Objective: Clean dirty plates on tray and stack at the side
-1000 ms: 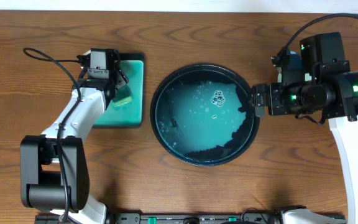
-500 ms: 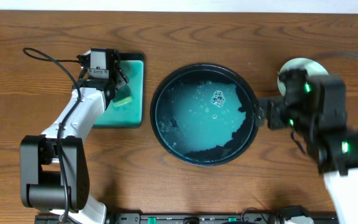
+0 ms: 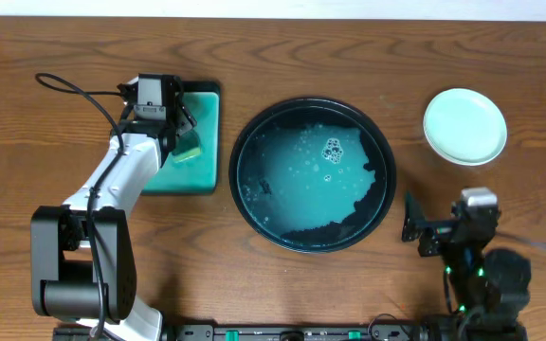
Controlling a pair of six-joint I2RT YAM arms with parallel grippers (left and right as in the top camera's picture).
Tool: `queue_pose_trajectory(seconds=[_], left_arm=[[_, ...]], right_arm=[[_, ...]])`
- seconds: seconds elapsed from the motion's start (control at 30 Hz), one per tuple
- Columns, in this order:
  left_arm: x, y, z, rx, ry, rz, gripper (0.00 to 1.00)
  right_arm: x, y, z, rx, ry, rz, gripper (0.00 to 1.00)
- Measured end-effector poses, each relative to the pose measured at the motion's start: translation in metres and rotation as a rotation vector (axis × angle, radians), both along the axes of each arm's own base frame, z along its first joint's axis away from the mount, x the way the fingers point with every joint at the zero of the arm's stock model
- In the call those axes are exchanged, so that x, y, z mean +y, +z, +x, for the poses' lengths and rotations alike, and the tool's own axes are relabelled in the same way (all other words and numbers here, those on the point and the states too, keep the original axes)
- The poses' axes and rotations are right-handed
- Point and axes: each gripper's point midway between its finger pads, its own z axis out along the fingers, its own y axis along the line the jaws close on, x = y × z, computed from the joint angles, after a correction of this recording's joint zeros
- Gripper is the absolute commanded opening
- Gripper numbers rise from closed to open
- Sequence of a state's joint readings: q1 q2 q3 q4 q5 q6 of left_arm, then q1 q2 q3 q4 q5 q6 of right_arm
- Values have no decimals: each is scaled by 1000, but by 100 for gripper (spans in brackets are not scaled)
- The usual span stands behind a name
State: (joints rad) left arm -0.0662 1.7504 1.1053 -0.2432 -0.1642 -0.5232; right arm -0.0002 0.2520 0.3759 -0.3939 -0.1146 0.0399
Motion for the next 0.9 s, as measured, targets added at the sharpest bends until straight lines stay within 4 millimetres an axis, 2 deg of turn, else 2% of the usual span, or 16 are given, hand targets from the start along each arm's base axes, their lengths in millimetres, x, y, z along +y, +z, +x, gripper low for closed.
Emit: queue_pose_trajectory(seconds=[0.23, 0.47, 0.7, 0.9], left_arm=[[0, 0, 0, 0, 0, 0, 79], [0, 0, 0, 0, 0, 0, 79], [0, 0, 0, 0, 0, 0, 79], [0, 0, 0, 0, 0, 0, 79]], right_arm=[[0, -15, 3, -153, -1, 0, 99], [0, -22, 9, -271, -1, 0, 99], [0, -45, 10, -202, -1, -1, 99], [0, -45, 10, -203, 0, -4, 99]])
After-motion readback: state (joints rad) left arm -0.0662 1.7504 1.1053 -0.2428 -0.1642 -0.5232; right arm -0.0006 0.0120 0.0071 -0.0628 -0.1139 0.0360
